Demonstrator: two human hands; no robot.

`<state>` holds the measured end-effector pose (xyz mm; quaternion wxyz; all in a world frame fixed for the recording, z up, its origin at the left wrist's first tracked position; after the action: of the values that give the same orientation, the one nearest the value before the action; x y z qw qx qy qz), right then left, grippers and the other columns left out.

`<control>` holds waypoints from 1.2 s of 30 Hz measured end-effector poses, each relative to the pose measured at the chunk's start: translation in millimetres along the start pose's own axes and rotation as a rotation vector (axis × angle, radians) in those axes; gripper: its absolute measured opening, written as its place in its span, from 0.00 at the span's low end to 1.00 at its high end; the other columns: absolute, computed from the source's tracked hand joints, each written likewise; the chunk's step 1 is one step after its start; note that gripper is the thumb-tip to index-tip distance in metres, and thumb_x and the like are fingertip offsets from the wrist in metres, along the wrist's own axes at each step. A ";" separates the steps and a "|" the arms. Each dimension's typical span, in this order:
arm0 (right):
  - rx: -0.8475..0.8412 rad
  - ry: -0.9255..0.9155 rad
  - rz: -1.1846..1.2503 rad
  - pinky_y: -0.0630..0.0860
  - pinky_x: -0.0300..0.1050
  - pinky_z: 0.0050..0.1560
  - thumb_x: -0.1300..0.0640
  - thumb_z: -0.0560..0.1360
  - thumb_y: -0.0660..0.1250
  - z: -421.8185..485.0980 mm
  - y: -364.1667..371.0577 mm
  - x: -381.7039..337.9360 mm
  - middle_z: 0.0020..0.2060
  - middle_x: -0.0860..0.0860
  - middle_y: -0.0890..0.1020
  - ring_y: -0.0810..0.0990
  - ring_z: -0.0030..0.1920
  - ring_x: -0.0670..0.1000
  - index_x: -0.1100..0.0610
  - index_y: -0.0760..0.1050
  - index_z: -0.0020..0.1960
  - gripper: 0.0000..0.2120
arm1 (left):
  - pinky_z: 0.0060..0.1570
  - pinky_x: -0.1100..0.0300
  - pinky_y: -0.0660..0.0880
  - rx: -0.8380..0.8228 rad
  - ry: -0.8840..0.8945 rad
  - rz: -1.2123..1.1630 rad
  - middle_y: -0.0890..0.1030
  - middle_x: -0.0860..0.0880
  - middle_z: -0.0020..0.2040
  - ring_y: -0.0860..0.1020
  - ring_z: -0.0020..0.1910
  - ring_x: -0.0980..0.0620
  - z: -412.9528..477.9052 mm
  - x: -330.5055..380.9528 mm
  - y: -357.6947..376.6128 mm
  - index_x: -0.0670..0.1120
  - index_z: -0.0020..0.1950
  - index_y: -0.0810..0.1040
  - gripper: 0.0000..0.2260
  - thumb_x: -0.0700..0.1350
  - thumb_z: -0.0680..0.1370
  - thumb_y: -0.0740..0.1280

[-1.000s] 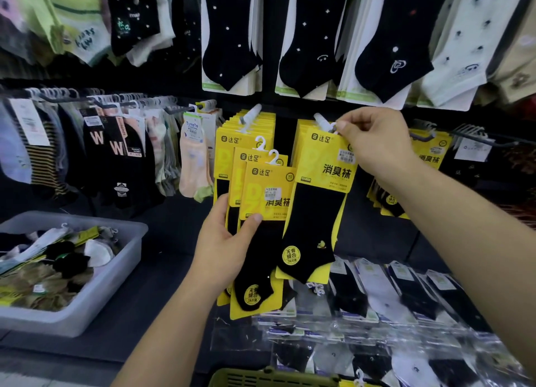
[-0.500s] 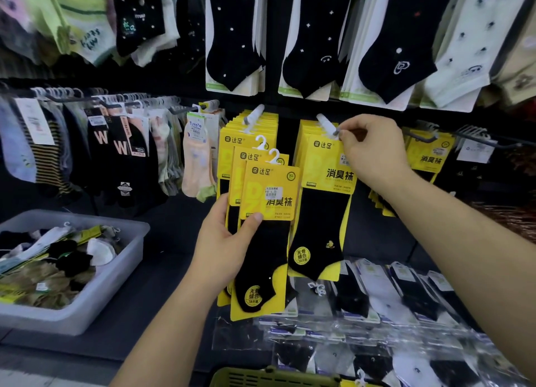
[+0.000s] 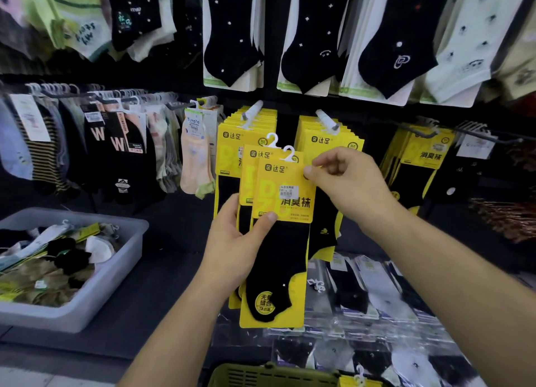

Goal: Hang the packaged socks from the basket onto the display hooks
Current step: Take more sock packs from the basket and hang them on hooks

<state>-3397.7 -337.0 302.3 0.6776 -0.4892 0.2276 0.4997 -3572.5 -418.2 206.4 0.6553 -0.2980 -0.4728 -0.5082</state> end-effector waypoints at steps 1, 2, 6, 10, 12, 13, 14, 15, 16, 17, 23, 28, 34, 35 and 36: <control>0.005 0.040 0.038 0.77 0.43 0.44 0.49 0.74 0.75 0.0 -1.2 3.7 0.40 0.49 0.83 0.81 0.41 0.47 0.51 0.79 0.50 0.09 | 0.63 0.45 0.81 0.006 0.004 0.000 0.88 0.53 0.58 0.86 0.59 0.52 -0.5 0.3 0.3 0.51 0.64 0.81 0.12 0.40 0.82 0.72; 0.003 0.076 0.076 0.77 0.43 0.45 0.50 0.74 0.74 -0.2 -2.8 6.6 0.42 0.50 0.84 0.83 0.44 0.48 0.52 0.78 0.52 0.10 | 0.63 0.46 0.81 0.011 0.009 0.001 0.88 0.53 0.58 0.86 0.59 0.52 -0.6 0.6 0.7 0.51 0.64 0.81 0.12 0.41 0.82 0.73; -0.109 0.125 0.162 0.71 0.29 0.33 0.50 0.77 0.72 -4.2 -2.3 16.4 0.36 0.44 0.83 0.78 0.33 0.37 0.54 0.82 0.46 0.07 | 0.60 0.52 0.82 0.004 0.013 -0.012 0.88 0.53 0.58 0.85 0.59 0.54 0.0 0.3 3.6 0.51 0.64 0.81 0.12 0.41 0.82 0.73; 0.069 0.129 0.249 0.73 0.30 0.36 0.54 0.79 0.70 -1.2 -16.2 23.2 0.31 0.41 0.81 0.75 0.30 0.37 0.54 0.82 0.42 0.08 | 0.60 0.60 0.80 0.021 0.028 0.019 0.87 0.59 0.57 0.84 0.60 0.59 0.4 -1.0 4.2 0.56 0.62 0.82 0.09 0.44 0.83 0.70; 0.191 0.149 0.301 0.78 0.42 0.44 0.54 0.80 0.68 2.6 -28.2 26.5 0.37 0.47 0.83 0.77 0.35 0.41 0.55 0.83 0.45 0.08 | 0.64 0.54 0.78 0.040 0.030 0.058 0.87 0.59 0.58 0.83 0.60 0.59 1.9 -2.4 2.2 0.57 0.61 0.82 0.09 0.45 0.84 0.69; 0.231 0.147 0.311 0.79 0.48 0.48 0.54 0.80 0.68 3.8 -33.1 28.1 0.40 0.52 0.84 0.78 0.38 0.44 0.56 0.83 0.46 0.08 | 0.65 0.52 0.78 0.047 0.030 0.077 0.87 0.60 0.57 0.83 0.61 0.59 2.6 -3.0 0.8 0.58 0.61 0.82 0.09 0.45 0.84 0.69; 0.263 0.140 0.308 0.80 0.52 0.51 0.54 0.81 0.67 4.6 -37.4 29.5 0.42 0.56 0.84 0.78 0.40 0.47 0.55 0.82 0.47 0.08 | 0.66 0.50 0.78 0.052 0.029 0.094 0.87 0.61 0.57 0.83 0.61 0.59 3.4 -3.5 -0.2 0.59 0.60 0.82 0.09 0.46 0.84 0.69; 0.290 0.129 0.304 0.79 0.53 0.51 0.54 0.81 0.67 5.4 -41.1 31.1 0.43 0.57 0.84 0.78 0.41 0.49 0.54 0.82 0.46 0.08 | 0.67 0.49 0.78 0.057 0.030 0.105 0.87 0.61 0.57 0.83 0.61 0.59 3.9 -3.7 -1.2 0.60 0.60 0.82 0.09 0.47 0.85 0.69; 0.311 0.117 0.303 0.79 0.51 0.49 0.54 0.81 0.66 6.0 -43.9 31.8 0.43 0.55 0.84 0.79 0.41 0.48 0.53 0.82 0.46 0.07 | 0.67 0.48 0.78 0.063 0.032 0.111 0.87 0.61 0.57 0.83 0.61 0.59 4.5 -4.0 -1.9 0.60 0.61 0.82 0.09 0.47 0.85 0.69; 0.326 0.104 0.300 0.78 0.47 0.46 0.54 0.81 0.66 7.0 -46.0 32.5 0.42 0.52 0.85 0.79 0.40 0.45 0.52 0.81 0.46 0.07 | 0.67 0.47 0.78 0.070 0.034 0.111 0.87 0.61 0.58 0.83 0.61 0.59 4.9 -4.4 -2.2 0.60 0.61 0.82 0.09 0.47 0.85 0.69; 0.300 0.105 0.240 0.73 0.35 0.34 0.54 0.81 0.66 16.5 -44.4 33.4 0.43 0.54 0.85 0.79 0.38 0.44 0.56 0.82 0.50 0.08 | 0.66 0.48 0.79 0.064 0.040 0.104 0.87 0.60 0.58 0.84 0.61 0.59 5.1 -5.9 0.3 0.59 0.62 0.82 0.09 0.47 0.85 0.69; 0.255 0.095 0.216 0.75 0.34 0.40 0.54 0.80 0.68 21.3 -40.9 32.2 0.41 0.49 0.85 0.79 0.34 0.38 0.54 0.82 0.48 0.06 | 0.67 0.48 0.79 0.048 0.020 0.075 0.87 0.59 0.59 0.84 0.61 0.58 3.9 -4.9 -0.3 0.55 0.63 0.82 0.09 0.46 0.85 0.68; 0.304 0.101 0.198 0.77 0.39 0.44 0.52 0.74 0.75 17.2 -39.4 40.1 0.43 0.52 0.83 0.80 0.40 0.45 0.54 0.79 0.49 0.09 | 0.68 0.49 0.78 -0.032 -0.039 0.002 0.87 0.56 0.60 0.84 0.63 0.55 -0.9 -4.5 8.2 0.54 0.64 0.82 0.10 0.44 0.86 0.66; 0.328 0.105 0.200 0.77 0.41 0.45 0.52 0.74 0.76 15.1 -39.3 41.4 0.44 0.53 0.82 0.80 0.42 0.48 0.54 0.77 0.49 0.10 | 0.68 0.50 0.78 -0.054 -0.044 0.004 0.87 0.57 0.60 0.84 0.63 0.56 -2.1 -5.3 10.3 0.54 0.65 0.82 0.10 0.44 0.86 0.65; 0.353 0.096 0.196 0.76 0.42 0.45 0.51 0.74 0.76 12.4 -39.4 41.6 0.44 0.54 0.82 0.80 0.43 0.50 0.54 0.76 0.48 0.10 | 0.67 0.51 0.78 -0.077 -0.045 0.012 0.87 0.57 0.60 0.84 0.63 0.56 -3.1 -6.3 12.6 0.55 0.65 0.82 0.10 0.44 0.86 0.65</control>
<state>-3348.0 -307.9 291.5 0.6895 -0.3614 0.3901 0.4918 -3559.8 -414.6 200.5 0.6355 -0.3373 -0.4657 -0.5153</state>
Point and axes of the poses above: each hand's wrist, its own z-axis towards the middle knuckle, its own y-axis out of the palm, x = y × z, the point moved 3 cm from there along z, towards the middle knuckle
